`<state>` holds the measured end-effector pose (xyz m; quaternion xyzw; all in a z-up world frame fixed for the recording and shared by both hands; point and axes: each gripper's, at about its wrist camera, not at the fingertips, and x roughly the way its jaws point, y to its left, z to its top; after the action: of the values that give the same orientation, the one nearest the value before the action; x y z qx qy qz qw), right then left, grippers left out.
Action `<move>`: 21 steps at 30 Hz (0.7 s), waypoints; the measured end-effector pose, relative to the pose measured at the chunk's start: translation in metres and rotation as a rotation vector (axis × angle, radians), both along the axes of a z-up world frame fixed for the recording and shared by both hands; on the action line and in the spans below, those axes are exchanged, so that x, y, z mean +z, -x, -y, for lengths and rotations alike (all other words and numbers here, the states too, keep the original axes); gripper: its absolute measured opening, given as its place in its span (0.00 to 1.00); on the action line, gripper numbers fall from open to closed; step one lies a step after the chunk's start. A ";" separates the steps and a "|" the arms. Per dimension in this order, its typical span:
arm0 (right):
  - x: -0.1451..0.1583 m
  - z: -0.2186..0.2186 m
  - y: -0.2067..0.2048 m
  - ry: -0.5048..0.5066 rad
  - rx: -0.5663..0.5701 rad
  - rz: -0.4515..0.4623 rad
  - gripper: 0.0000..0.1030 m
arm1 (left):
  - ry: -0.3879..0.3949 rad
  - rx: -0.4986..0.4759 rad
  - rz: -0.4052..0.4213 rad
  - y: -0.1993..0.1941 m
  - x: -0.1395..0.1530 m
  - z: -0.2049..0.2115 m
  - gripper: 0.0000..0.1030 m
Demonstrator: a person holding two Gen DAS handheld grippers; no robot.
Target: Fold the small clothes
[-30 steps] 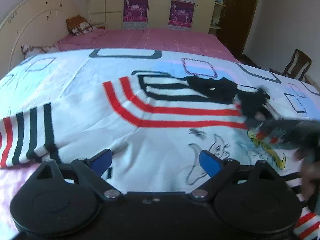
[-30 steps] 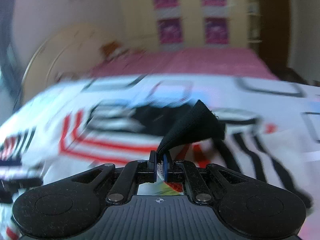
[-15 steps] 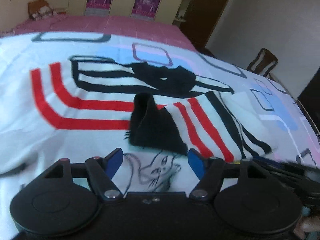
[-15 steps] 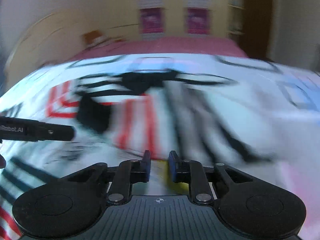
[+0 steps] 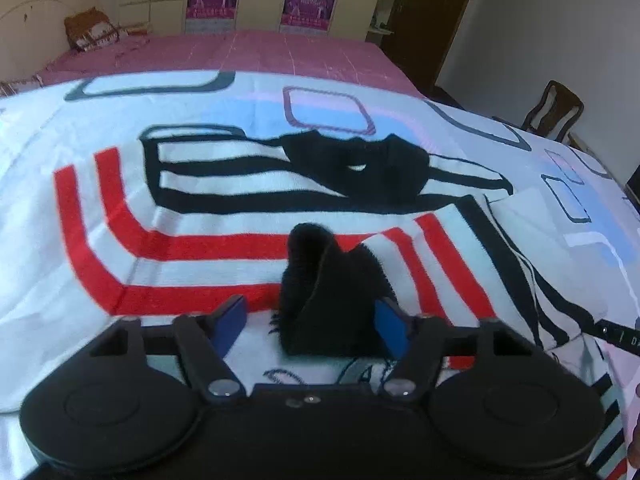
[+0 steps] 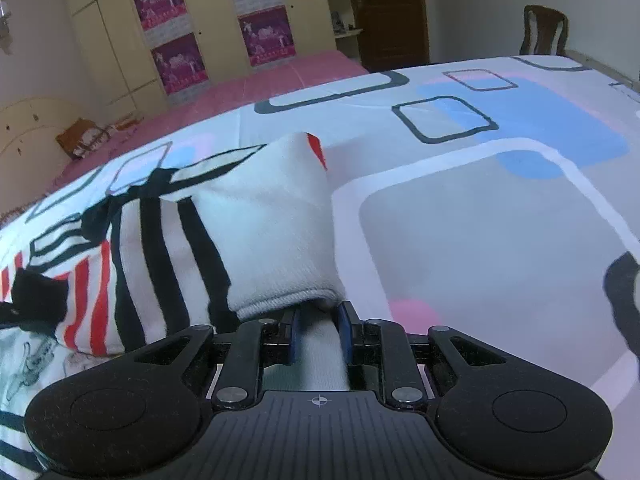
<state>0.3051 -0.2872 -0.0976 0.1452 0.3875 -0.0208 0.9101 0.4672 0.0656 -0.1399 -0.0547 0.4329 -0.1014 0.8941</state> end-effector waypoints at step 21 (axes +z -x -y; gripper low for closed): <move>-0.005 -0.009 -0.013 0.053 0.070 0.029 0.19 | -0.017 0.003 0.077 0.020 0.005 -0.036 0.32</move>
<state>0.3182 -0.2783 -0.1026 0.1076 0.3782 0.0031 0.9194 0.4476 0.1021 -0.1347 -0.0437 0.3991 -0.0981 0.9106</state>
